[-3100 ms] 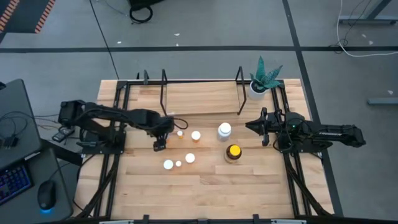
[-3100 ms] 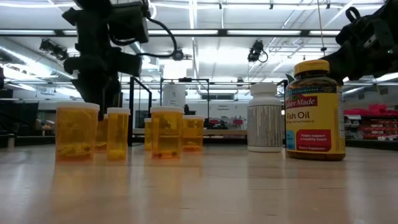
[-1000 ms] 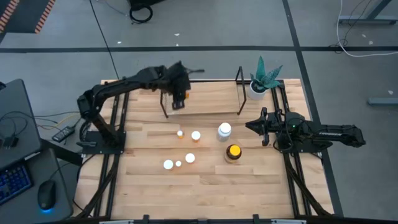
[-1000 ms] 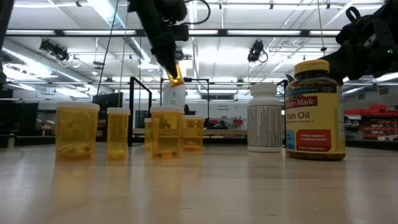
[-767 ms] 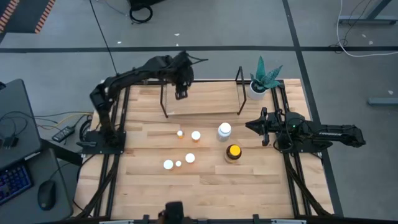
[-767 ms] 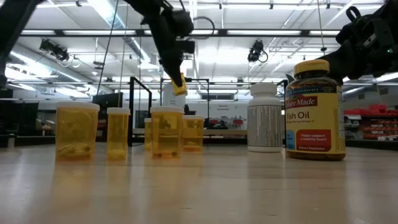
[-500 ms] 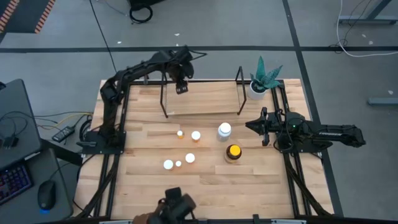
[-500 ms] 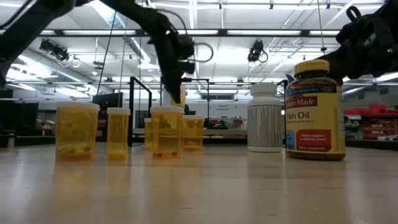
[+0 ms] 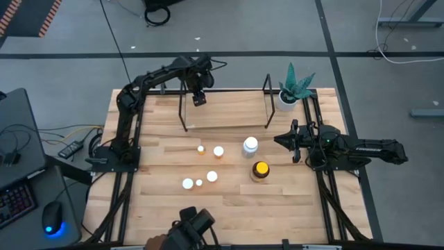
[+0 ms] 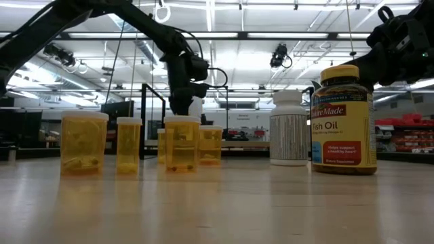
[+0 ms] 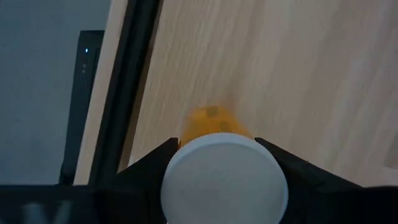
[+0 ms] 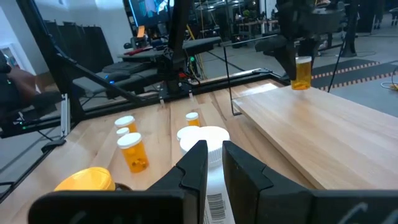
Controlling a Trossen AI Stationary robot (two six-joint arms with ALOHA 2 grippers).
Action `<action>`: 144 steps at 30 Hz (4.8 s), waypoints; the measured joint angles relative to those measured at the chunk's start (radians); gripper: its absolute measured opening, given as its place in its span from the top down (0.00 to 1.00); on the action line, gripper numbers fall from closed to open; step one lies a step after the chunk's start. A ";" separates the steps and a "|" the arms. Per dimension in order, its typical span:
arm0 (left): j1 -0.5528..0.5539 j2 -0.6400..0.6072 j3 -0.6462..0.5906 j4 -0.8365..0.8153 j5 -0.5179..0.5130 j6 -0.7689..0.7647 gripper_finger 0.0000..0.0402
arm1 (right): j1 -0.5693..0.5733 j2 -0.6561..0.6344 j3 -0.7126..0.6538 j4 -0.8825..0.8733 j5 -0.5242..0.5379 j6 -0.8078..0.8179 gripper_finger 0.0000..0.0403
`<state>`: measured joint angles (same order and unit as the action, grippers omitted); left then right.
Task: Pick and place medicine bottles onto shelf by color
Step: Put the top left big orange pill bottle on the shelf, then put the bottom left big orange pill bottle on the shelf
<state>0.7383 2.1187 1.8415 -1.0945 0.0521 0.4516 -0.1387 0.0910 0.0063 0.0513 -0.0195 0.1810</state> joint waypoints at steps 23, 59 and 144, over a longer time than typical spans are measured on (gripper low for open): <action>-0.003 0.043 0.000 0.001 -0.063 -0.021 0.37 | 0.000 0.000 0.000 0.000 0.000 0.000 0.86; -0.126 -0.023 0.358 -0.247 -0.066 -0.127 0.28 | 0.000 0.000 0.000 0.000 0.000 0.000 0.86; -1.175 -0.373 -0.574 0.030 -0.058 -1.037 0.32 | 0.000 0.001 0.000 0.045 0.000 0.000 0.86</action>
<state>-0.4366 1.7454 1.2671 -1.0645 -0.0064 -0.5858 -0.1384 0.0921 0.0064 0.0965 -0.0196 0.1814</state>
